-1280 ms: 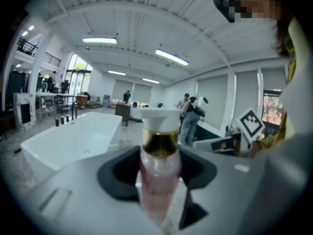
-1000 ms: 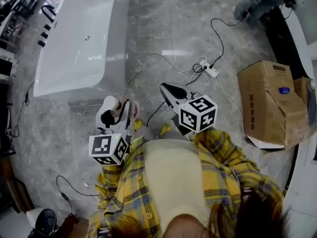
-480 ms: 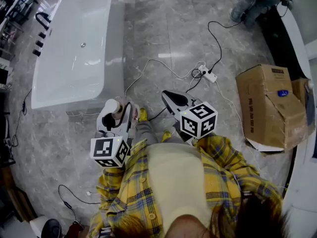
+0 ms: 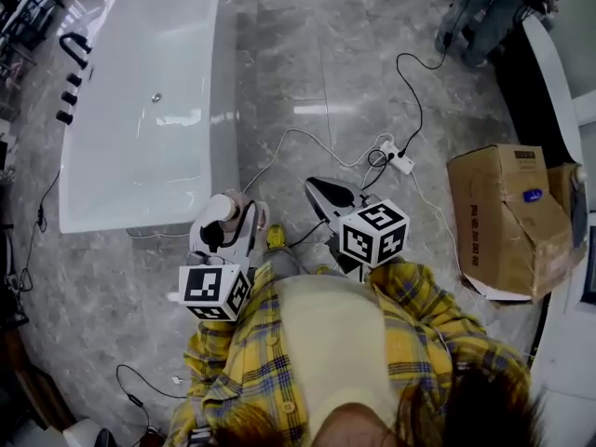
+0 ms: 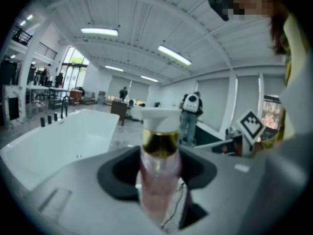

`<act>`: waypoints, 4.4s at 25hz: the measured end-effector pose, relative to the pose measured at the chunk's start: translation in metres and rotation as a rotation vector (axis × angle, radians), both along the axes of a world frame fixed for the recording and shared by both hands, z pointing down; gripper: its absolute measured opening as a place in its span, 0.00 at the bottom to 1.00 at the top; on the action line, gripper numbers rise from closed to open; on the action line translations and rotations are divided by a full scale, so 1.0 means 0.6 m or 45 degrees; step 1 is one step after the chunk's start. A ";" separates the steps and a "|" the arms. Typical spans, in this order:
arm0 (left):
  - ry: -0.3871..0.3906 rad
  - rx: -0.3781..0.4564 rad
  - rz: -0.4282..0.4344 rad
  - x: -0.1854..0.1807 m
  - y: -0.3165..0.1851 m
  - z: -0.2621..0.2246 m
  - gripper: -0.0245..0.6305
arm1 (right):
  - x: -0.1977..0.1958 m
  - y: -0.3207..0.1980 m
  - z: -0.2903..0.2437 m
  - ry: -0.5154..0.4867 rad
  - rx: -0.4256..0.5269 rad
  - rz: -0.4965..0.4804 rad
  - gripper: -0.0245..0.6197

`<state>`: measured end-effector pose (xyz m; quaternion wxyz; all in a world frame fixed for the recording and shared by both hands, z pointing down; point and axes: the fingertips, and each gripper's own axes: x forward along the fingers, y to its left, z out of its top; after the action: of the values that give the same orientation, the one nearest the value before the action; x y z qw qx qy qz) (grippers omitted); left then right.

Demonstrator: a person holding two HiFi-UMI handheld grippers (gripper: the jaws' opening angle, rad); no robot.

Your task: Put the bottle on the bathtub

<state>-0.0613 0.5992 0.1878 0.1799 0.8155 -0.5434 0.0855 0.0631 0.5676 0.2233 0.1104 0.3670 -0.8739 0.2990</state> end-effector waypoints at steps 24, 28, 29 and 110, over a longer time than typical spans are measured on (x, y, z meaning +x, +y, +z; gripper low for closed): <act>0.007 -0.042 0.048 -0.083 -0.225 0.034 0.37 | -0.088 -0.232 0.024 0.058 -0.029 0.014 0.06; 0.003 -0.030 0.013 -0.072 -0.280 0.034 0.37 | -0.080 -0.298 0.031 0.043 -0.037 -0.028 0.06; -0.001 -0.023 0.000 -0.068 -0.295 0.034 0.37 | -0.077 -0.316 0.029 0.041 -0.031 -0.044 0.06; -0.150 -0.356 -0.100 -0.067 -1.271 0.387 0.37 | -0.105 -1.240 0.318 0.307 -0.271 -0.461 0.06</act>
<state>-0.1016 -0.1636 0.4202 0.2626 0.7543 -0.5672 0.2007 0.0000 -0.1762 0.4139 0.3037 0.2238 -0.8696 0.3186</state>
